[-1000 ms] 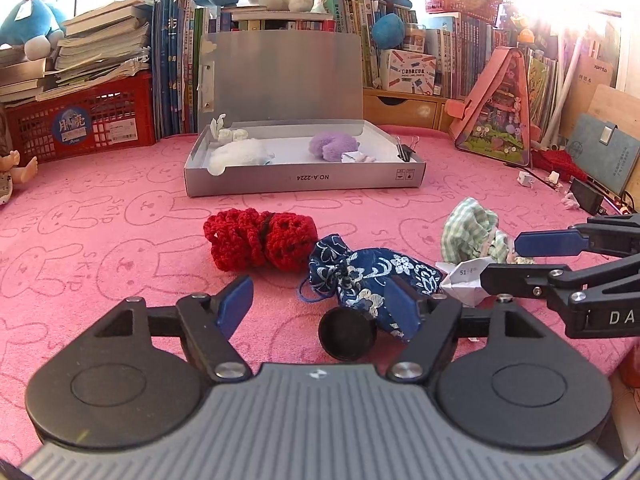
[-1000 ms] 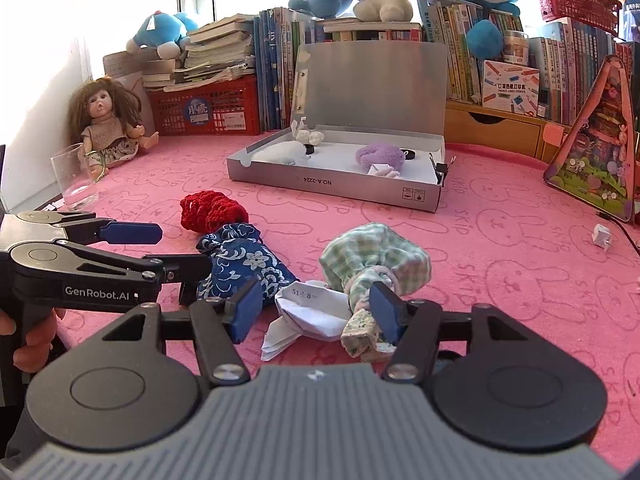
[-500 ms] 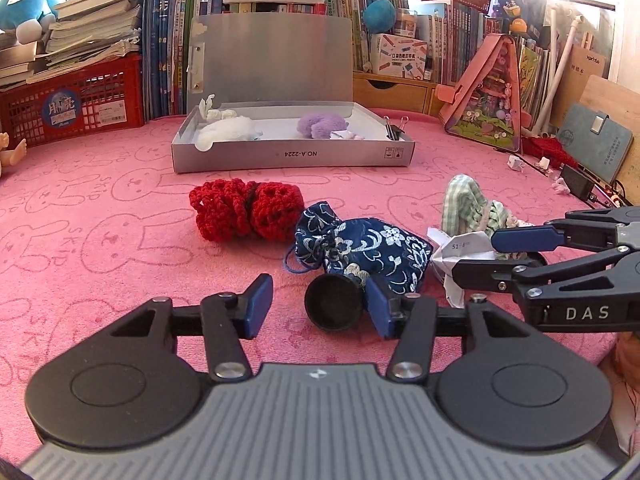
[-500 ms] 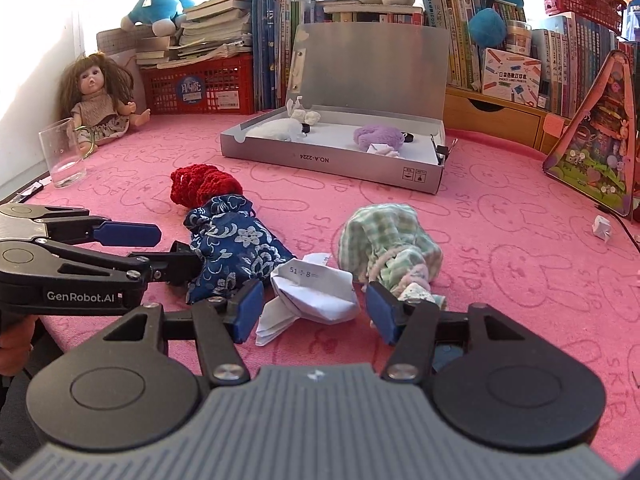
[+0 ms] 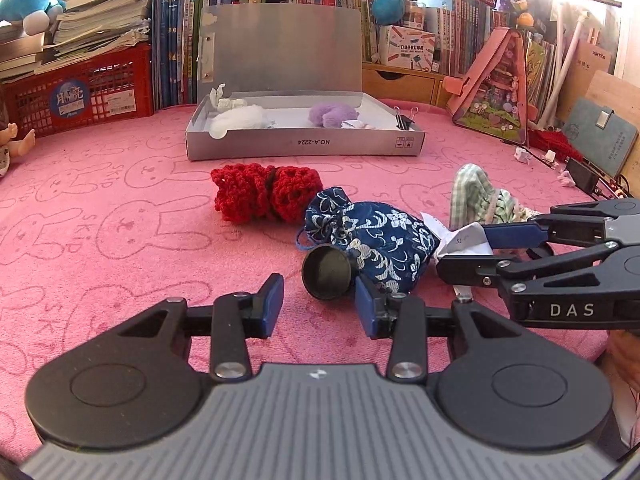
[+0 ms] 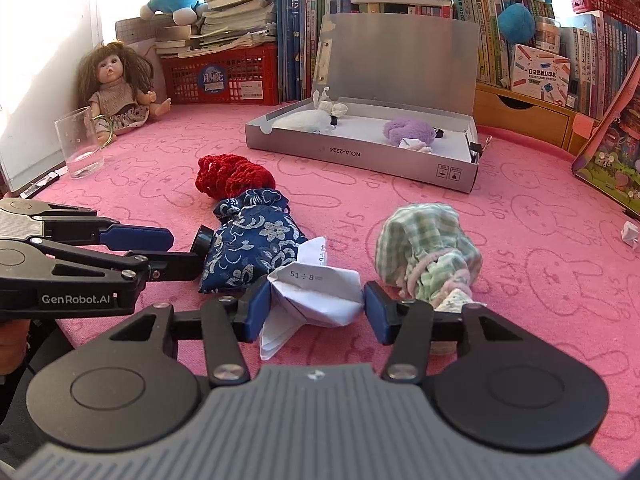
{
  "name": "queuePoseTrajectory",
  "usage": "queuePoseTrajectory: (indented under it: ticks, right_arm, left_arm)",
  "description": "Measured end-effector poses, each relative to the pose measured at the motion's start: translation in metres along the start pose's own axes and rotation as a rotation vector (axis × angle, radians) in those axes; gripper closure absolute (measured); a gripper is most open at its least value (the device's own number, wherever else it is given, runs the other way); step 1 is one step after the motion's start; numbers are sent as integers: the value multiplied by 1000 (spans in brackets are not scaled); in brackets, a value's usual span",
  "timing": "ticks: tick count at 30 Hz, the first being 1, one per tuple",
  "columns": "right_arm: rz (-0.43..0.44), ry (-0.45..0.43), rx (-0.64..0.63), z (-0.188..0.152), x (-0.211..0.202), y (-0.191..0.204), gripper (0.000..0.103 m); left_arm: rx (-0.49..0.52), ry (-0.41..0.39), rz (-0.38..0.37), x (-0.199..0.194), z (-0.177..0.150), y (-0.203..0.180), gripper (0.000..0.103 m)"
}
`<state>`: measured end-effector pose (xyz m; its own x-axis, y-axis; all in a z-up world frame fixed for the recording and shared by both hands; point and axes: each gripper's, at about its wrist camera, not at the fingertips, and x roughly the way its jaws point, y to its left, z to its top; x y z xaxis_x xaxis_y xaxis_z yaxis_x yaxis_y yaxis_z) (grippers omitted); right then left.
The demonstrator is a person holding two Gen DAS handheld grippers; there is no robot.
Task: Organize objects
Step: 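Move the left gripper to the other black lid while the right gripper reaches the folded paper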
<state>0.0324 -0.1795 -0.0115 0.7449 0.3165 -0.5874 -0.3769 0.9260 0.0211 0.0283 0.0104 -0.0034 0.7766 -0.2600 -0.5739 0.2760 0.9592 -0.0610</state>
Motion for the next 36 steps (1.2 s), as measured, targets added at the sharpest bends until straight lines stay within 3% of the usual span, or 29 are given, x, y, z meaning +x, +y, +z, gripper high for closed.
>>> queuePoseTrajectory:
  ticks: [6, 9, 18, 19, 27, 32, 34, 36]
  right_arm:
    - [-6, 8, 1, -3, -10, -5, 49]
    - [-13, 13, 9, -7, -16, -11, 49]
    - [-2, 6, 41, -11, -19, -16, 40]
    - [-2, 3, 46, -11, -19, -16, 34]
    - [14, 1, 112, -14, -18, -25, 30]
    - [12, -13, 131, -14, -14, -23, 27]
    - [17, -20, 132, -14, -12, -21, 25]
    - [13, -23, 131, -13, -10, -19, 24]
  left_arm:
    - [-2, -4, 21, 10, 2, 0, 55]
    - [0, -13, 46, 13, 5, 2, 46]
    - [-22, -12, 68, 24, 9, 2, 35]
    - [-29, -12, 69, 24, 9, 2, 34]
    - [-83, -41, 33, 22, 12, 2, 33]
    - [-55, -47, 73, 25, 6, -4, 33]
    - [-45, -80, 100, 25, 3, -7, 17]
    - [-32, -89, 114, 25, 2, -9, 11]
